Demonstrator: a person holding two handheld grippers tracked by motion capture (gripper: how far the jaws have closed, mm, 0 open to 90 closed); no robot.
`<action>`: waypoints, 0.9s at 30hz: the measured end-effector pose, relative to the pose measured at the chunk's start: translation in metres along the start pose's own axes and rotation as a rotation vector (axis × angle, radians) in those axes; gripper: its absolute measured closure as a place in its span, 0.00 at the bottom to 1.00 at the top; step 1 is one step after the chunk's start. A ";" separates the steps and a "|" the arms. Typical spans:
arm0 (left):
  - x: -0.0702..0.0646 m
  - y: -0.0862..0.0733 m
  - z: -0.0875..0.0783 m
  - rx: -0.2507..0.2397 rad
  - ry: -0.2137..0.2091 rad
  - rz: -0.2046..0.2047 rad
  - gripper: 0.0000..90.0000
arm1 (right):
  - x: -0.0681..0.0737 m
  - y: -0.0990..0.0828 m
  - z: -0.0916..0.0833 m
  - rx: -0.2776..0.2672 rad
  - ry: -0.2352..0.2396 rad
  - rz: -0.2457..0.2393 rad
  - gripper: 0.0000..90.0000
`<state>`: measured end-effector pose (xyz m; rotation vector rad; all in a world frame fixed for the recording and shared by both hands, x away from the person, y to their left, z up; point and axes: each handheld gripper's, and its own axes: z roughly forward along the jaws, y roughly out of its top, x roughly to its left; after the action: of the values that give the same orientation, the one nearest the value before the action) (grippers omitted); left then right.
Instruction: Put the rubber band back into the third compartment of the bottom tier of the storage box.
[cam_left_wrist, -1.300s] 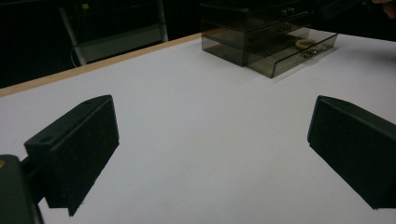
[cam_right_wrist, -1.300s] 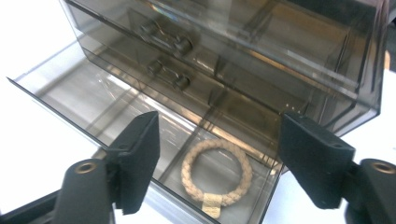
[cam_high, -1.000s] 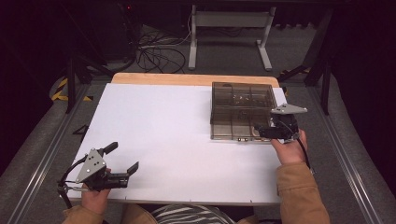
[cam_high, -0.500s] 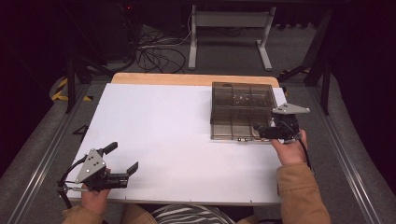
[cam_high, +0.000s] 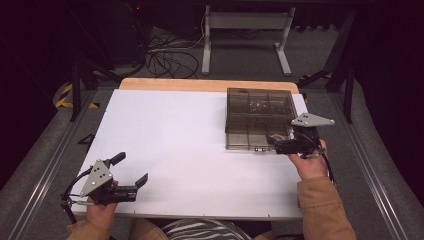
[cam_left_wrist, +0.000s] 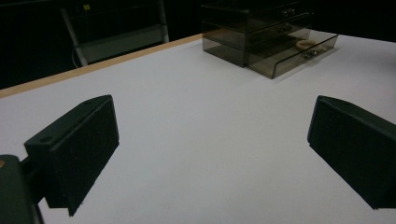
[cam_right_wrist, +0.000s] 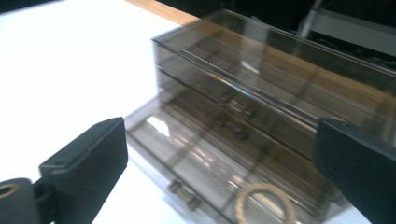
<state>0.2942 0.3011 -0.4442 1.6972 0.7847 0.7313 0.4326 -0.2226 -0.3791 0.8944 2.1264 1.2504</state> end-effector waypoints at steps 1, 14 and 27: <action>0.000 0.000 0.000 0.000 0.000 0.001 0.03 | 0.002 0.000 -0.002 -0.009 0.014 -0.006 0.02; -0.001 0.001 0.000 -0.004 0.006 0.010 0.03 | 0.030 -0.010 -0.020 -0.111 0.144 -0.036 0.00; -0.003 0.001 -0.001 -0.003 0.007 0.022 0.03 | 0.046 -0.036 -0.018 -0.124 0.212 -0.059 0.00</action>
<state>0.2920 0.2989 -0.4432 1.7037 0.7699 0.7535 0.3798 -0.2111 -0.4076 0.6673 2.1894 1.4858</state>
